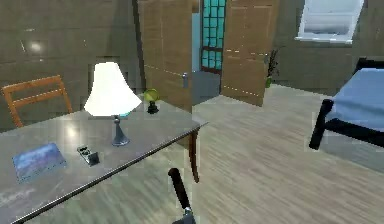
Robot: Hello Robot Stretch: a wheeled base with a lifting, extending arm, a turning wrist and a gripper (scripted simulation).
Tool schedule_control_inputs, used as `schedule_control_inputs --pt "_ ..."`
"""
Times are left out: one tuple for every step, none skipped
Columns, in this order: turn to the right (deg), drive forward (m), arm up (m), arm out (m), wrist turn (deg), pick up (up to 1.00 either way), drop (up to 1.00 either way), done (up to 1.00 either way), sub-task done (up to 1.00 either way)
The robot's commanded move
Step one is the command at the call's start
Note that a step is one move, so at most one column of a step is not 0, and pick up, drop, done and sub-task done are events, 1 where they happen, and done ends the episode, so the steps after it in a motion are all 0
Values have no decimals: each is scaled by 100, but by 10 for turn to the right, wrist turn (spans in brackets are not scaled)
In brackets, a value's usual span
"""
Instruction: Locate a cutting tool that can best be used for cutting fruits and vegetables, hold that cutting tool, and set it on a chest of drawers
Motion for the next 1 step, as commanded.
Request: schedule_control_inputs --pt "420 0 0 0 0 0 0 0 0"
